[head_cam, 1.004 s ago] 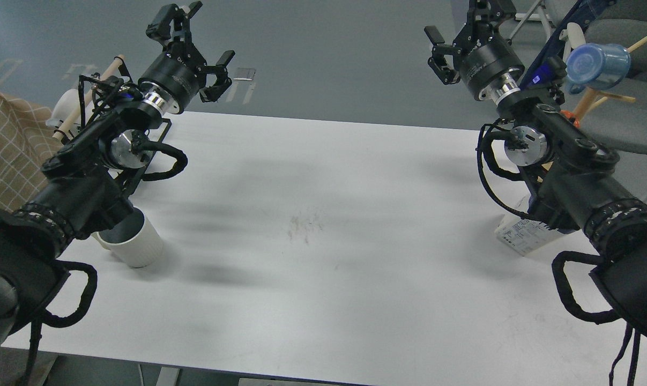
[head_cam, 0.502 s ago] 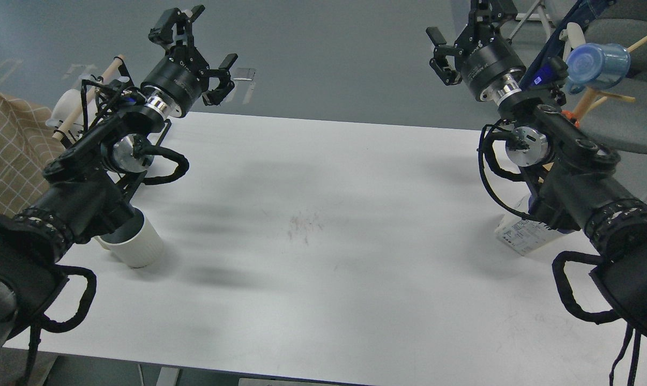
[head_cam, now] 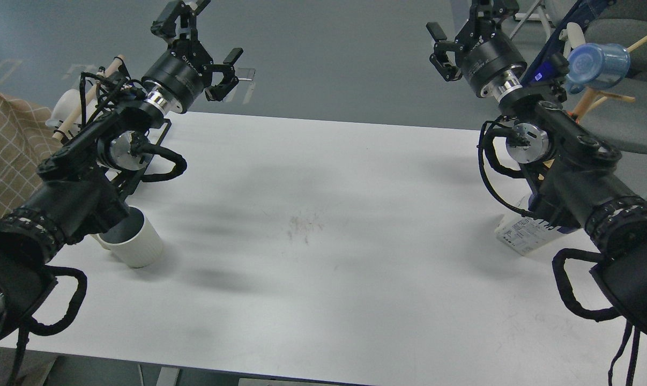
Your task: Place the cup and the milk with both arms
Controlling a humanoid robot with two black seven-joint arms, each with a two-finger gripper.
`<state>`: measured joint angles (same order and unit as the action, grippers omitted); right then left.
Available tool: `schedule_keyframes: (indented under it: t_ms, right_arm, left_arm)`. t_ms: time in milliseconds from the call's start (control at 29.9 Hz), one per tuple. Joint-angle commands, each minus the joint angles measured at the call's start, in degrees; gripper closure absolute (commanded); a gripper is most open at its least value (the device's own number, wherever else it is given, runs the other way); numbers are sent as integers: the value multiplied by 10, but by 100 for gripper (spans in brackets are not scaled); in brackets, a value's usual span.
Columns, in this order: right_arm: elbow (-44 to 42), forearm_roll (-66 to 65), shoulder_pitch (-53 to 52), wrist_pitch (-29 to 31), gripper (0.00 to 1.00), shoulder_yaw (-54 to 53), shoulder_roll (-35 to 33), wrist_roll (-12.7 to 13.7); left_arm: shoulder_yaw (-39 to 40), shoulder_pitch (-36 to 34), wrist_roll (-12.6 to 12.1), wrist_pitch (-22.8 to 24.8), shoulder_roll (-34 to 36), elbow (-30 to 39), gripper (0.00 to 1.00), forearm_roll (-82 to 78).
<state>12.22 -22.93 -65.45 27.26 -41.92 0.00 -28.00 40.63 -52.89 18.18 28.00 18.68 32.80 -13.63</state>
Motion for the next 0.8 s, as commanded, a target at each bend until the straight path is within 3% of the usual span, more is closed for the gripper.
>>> schedule_keyframes:
  t_ms: [0,234,569,669,736,770]
  right_arm:
    - [0,0,0,0,0,0,0,0]
    - [1,0,-1,0,0,0,0,0]
    - [5,0,0,0,0,2,0,0]
    - [6,0,-1,0,0,2,0,0]
    - [7,0,-1,0,0,2,0,0]
    - [7,0,0,0,0,2,0,0]
  left_arm:
    - [-32,1,-1,0,34,37,0,-15]
    - [-75,0,-2,0,152,173,0,-117]
    - [-74,25,2,0,406,430,0,-508]
    - [-75,47,5,0,455,474,0,-561]
    - [-75,64,17,0,483,490,0,-610]
    - [-76,76,40,0,498,496,0,-648]
